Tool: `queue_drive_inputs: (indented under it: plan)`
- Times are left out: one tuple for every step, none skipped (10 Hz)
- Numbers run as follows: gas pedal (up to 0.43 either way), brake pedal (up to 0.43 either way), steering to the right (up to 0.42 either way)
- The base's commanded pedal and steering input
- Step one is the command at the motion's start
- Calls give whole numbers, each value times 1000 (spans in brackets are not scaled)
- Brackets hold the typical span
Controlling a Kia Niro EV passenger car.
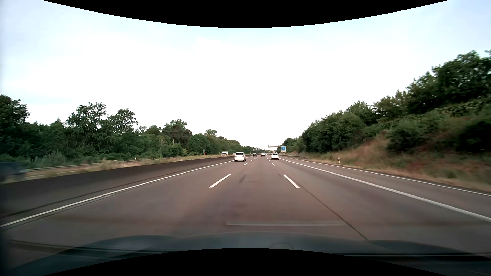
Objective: Follow the waypoints while adhering to traffic rules and regulations
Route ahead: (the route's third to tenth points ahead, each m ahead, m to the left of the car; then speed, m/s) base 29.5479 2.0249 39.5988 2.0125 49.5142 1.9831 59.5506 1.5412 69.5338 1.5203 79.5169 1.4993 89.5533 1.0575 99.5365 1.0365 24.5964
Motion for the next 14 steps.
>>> queue_drive_inputs:
  plan:
    - [169, 0, -3]
    - [177, 0, -3]
    - [177, 0, -3]
    - [189, 0, -2]
    - [189, 0, -2]
    - [189, 0, -2]
    - [189, 0, -1]
    - [189, 0, -1]
    - [189, 0, -1]
    - [189, 0, -1]
    - [189, 0, -1]
    - [189, 0, -1]
    - [189, 0, -1]
    - [189, 0, -1]
